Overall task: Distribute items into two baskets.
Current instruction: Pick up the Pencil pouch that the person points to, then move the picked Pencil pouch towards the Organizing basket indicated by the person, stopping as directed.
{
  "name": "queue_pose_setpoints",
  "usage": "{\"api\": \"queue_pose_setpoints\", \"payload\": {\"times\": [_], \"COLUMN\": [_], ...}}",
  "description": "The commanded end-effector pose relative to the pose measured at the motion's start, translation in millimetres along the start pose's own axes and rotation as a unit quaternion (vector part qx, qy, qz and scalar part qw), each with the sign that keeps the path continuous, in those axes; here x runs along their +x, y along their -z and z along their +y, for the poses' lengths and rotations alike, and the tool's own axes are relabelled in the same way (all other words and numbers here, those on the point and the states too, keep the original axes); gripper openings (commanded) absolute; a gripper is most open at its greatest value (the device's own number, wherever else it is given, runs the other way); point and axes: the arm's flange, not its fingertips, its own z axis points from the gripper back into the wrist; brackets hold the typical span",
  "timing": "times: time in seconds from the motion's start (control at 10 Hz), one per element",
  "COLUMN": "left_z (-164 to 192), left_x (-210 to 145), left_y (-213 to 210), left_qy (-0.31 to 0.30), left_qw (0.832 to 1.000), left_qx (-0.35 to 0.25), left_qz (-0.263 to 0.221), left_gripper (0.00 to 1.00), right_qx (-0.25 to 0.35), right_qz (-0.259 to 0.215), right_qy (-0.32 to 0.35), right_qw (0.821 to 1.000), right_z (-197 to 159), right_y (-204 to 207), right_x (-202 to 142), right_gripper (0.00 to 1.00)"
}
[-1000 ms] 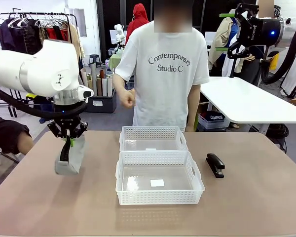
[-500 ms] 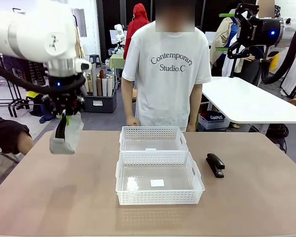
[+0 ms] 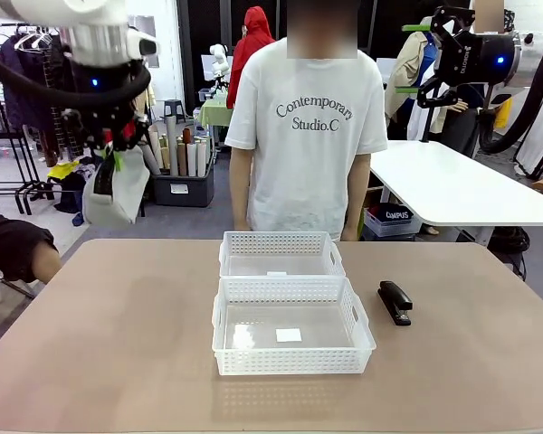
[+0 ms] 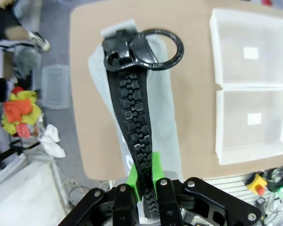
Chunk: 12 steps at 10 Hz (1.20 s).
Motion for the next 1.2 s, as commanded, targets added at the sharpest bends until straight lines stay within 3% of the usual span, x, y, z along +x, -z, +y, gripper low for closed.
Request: {"api": "queue_pose_setpoints", "payload": {"times": [0.0, 0.4, 1.1], "left_z": [0.1, 3.3, 2.8], "left_x": [13.0, 18.7, 15.9], "left_y": [-22.0, -55.5, -51.3], "left_qy": [-0.004, -0.001, -0.004], "left_qw": [1.000, 0.999, 1.000], "left_qx": [0.010, 0.006, -0.009], "left_qz": [-0.006, -0.032, -0.025], "left_gripper": [0.00, 0.00, 0.00], "right_qx": [0.003, 0.003, 0.003], "right_qz": [-0.001, -0.001, -0.001], "right_qy": [0.000, 0.000, 0.000], "right_qw": [1.000, 1.000, 1.000], "right_z": [2.0, 2.0, 2.0], "right_y": [-0.7, -0.7, -0.7], "right_x": [-2.6, -2.6, -2.6], "right_gripper": [1.00, 1.00, 1.00]}}
